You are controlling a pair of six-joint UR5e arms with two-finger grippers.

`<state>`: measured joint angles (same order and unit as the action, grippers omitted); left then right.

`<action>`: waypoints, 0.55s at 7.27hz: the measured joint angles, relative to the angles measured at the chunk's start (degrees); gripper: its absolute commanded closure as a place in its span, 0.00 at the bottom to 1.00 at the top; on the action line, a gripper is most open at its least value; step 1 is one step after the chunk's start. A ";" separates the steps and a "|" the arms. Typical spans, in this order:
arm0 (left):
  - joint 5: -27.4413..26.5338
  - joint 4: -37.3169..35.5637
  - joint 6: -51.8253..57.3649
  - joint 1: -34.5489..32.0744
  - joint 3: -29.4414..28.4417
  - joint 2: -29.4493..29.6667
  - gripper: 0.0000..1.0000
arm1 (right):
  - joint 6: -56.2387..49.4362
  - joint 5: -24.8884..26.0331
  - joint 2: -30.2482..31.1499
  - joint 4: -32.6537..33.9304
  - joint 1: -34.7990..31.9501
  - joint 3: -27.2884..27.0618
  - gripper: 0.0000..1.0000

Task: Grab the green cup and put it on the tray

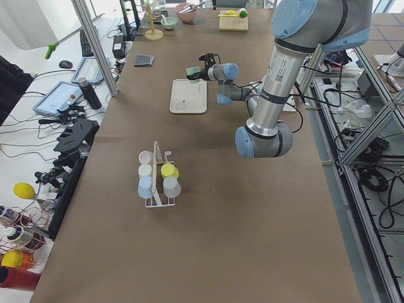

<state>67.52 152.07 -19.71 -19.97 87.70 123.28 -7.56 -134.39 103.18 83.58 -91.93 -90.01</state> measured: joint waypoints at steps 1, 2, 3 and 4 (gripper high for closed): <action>0.65 2.78 -0.93 0.04 -2.53 1.00 1.00 | 0.00 0.00 0.00 0.00 0.00 -0.03 0.00; 0.90 5.37 -1.40 0.03 -4.09 1.35 1.00 | 0.00 0.00 0.00 0.00 0.00 -0.06 0.00; 0.99 6.83 -1.98 -0.02 -4.90 1.53 1.00 | 0.00 0.00 0.00 0.00 0.00 -0.07 0.00; 1.00 7.89 -3.25 -0.08 -5.75 1.62 1.00 | 0.00 0.00 0.00 0.00 0.00 -0.07 0.00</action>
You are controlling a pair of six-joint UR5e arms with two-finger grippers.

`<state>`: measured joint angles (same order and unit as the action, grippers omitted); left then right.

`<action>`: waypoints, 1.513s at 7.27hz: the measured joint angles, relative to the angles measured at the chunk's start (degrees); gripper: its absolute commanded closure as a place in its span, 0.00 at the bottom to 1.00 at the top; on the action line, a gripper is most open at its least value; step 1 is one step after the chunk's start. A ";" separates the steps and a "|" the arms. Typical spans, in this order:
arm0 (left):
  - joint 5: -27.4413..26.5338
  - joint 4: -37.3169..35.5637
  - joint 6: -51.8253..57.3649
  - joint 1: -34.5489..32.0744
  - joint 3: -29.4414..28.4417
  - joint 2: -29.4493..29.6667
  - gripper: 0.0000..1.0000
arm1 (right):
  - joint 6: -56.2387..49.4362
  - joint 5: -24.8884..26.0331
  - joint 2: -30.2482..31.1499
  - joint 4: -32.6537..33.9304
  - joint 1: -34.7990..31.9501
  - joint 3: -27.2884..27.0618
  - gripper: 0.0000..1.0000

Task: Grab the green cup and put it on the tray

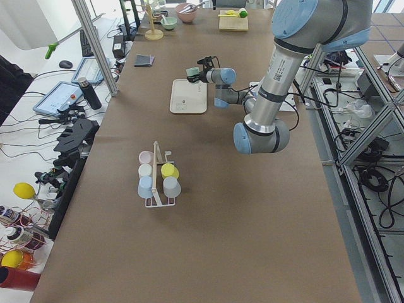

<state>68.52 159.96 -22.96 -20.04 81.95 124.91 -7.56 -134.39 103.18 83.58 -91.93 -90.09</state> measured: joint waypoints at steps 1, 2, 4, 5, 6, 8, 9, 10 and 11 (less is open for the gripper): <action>-0.05 2.23 -1.95 -0.09 -1.63 0.09 1.00 | 0.00 0.00 0.02 0.00 0.00 0.00 0.00; -0.19 5.14 -3.81 -0.32 -3.88 0.27 1.00 | 0.00 -0.02 0.06 0.00 0.00 0.00 0.00; -0.53 7.49 -5.01 -1.94 -6.40 0.72 1.00 | 0.00 -0.06 0.05 0.00 0.00 0.01 0.00; -0.59 7.72 -5.12 -3.04 -7.57 1.17 1.00 | 0.00 -0.05 0.05 0.00 0.00 0.02 0.00; -0.59 7.79 -5.15 -4.07 -8.93 1.97 1.00 | 0.00 -0.06 0.03 0.00 0.00 0.01 0.00; -0.60 7.81 -5.17 -5.08 -12.37 4.65 1.00 | 0.00 -0.08 0.01 0.00 0.00 -0.08 0.00; -0.64 7.74 -5.17 -5.27 -13.68 5.59 1.00 | 0.00 -0.09 0.00 0.00 0.00 -0.08 0.00; -0.66 7.64 -5.17 -5.38 -14.82 5.99 1.00 | 0.00 -0.09 0.00 0.00 0.00 -0.09 0.00; -0.61 7.57 -5.17 -5.37 -15.85 6.12 1.00 | 0.00 -0.09 -0.03 0.00 0.00 -0.12 0.00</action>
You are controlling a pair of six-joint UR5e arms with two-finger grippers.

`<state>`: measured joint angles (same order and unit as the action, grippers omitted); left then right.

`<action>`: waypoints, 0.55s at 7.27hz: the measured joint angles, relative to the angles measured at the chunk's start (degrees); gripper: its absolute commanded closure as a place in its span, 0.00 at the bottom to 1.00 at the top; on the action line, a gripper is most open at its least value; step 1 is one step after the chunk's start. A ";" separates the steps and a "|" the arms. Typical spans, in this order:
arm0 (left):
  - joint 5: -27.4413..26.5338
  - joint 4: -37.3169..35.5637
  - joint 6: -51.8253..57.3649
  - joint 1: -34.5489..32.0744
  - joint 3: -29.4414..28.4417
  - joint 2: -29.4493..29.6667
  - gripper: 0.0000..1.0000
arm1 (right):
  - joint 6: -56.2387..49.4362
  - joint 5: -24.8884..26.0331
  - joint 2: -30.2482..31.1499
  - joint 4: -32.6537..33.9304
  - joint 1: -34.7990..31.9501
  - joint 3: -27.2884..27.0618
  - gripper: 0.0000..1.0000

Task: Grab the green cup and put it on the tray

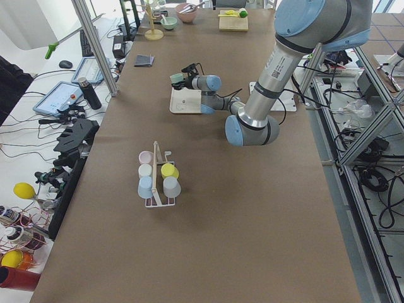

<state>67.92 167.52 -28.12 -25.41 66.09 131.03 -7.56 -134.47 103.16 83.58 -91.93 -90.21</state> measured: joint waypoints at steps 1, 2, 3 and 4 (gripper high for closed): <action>0.20 -0.05 -0.02 0.07 -0.73 0.02 1.00 | 0.00 0.00 -0.03 0.00 0.00 -0.03 0.00; 0.43 -0.08 -0.06 0.13 -1.28 -0.02 1.00 | 0.00 0.00 -0.05 0.00 0.00 -0.04 0.00; 0.58 -0.09 -0.06 0.26 -1.65 -0.12 1.00 | 0.00 0.00 -0.06 0.00 0.00 -0.05 0.00; 0.69 -0.11 -0.05 0.48 -1.83 -0.26 1.00 | 0.00 0.00 -0.06 0.00 0.00 -0.06 0.00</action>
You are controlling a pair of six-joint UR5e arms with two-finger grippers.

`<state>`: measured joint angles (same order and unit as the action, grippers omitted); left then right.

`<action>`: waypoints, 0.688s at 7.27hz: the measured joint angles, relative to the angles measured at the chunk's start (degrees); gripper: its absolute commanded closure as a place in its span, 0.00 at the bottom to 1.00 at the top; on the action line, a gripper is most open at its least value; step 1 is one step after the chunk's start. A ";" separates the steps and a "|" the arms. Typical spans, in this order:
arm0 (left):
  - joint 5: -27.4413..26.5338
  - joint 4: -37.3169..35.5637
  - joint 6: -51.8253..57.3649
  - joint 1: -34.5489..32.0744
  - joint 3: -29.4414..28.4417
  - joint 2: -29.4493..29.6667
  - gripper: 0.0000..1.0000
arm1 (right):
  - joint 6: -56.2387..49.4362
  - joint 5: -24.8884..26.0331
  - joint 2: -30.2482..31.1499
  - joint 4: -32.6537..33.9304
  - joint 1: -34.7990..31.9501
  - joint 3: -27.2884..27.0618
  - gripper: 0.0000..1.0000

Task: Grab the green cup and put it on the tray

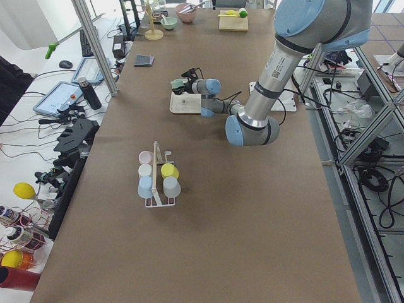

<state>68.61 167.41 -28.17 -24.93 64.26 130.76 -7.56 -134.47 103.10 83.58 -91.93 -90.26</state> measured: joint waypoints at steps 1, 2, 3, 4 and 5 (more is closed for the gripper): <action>0.44 -0.01 -0.02 0.41 -0.06 -0.06 1.00 | 0.00 0.00 0.00 0.00 0.00 0.00 0.00; 1.37 0.08 -0.03 0.88 0.02 -0.07 1.00 | 0.00 0.00 0.00 0.00 0.00 0.00 0.00; 2.19 0.37 -0.04 1.11 0.22 0.04 1.00 | 0.00 0.00 0.00 0.00 0.00 0.00 0.00; 2.60 0.77 -0.04 1.24 0.39 0.53 1.00 | 0.00 0.00 0.00 0.00 0.00 0.00 0.00; 2.79 1.45 -0.04 1.46 0.39 1.07 1.00 | 0.00 0.00 0.00 0.00 0.00 0.00 0.00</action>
<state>71.40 168.86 -28.21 -23.47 64.65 131.84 -7.56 -134.47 103.10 83.58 -91.93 -90.26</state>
